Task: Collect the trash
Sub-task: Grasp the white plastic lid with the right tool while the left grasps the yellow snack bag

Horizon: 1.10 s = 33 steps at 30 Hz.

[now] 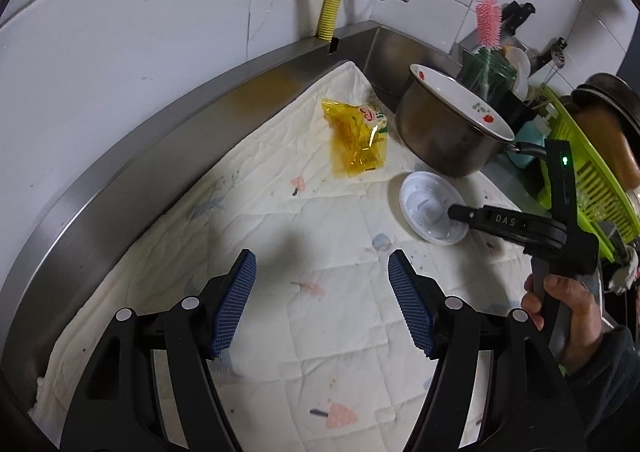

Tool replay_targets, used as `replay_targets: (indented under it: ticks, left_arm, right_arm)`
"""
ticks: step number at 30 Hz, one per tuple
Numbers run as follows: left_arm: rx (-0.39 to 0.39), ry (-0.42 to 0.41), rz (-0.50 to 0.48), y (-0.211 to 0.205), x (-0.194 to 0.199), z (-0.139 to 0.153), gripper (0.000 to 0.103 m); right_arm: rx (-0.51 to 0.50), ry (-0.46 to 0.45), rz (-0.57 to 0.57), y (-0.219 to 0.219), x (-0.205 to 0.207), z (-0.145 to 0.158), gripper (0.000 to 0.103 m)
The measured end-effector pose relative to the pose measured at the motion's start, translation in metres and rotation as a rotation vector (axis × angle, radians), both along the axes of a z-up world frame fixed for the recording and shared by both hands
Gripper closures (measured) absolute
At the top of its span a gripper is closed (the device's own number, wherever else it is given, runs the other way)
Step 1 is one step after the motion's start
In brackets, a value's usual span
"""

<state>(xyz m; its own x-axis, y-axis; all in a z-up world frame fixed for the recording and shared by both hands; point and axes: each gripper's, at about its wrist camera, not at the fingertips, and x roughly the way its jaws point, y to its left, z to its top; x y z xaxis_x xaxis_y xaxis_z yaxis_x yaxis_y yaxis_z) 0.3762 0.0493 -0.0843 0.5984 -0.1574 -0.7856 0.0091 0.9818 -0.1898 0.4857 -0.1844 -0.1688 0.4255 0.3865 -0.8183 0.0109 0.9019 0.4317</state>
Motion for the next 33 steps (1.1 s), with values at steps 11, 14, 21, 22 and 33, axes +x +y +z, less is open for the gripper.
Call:
replay_targets:
  ticks: [11,14,21,22,33]
  left_arm:
    - [0.021,-0.055,0.001,-0.024,0.039,-0.014,0.035]
    - [0.028,-0.060,-0.007,-0.035,0.057,-0.020,0.035]
    - [-0.008,-0.058,0.019,-0.047,0.103,-0.031,0.035]
    - [-0.026,-0.059,0.018,-0.048,0.109,-0.031,0.035]
    - [0.056,-0.017,0.082,-0.066,0.153,-0.058,0.035]
  right_arm:
    - [-0.023,-0.105,0.020,-0.032,-0.048,0.024,0.097]
    - [-0.064,-0.166,0.073,-0.040,-0.079,0.040,0.097]
    - [-0.095,-0.238,0.127,-0.064,-0.154,0.055,0.097]
    - [-0.090,-0.236,0.127,-0.071,-0.164,0.054,0.097]
    - [-0.084,-0.219,0.091,-0.107,-0.224,0.055,0.097]
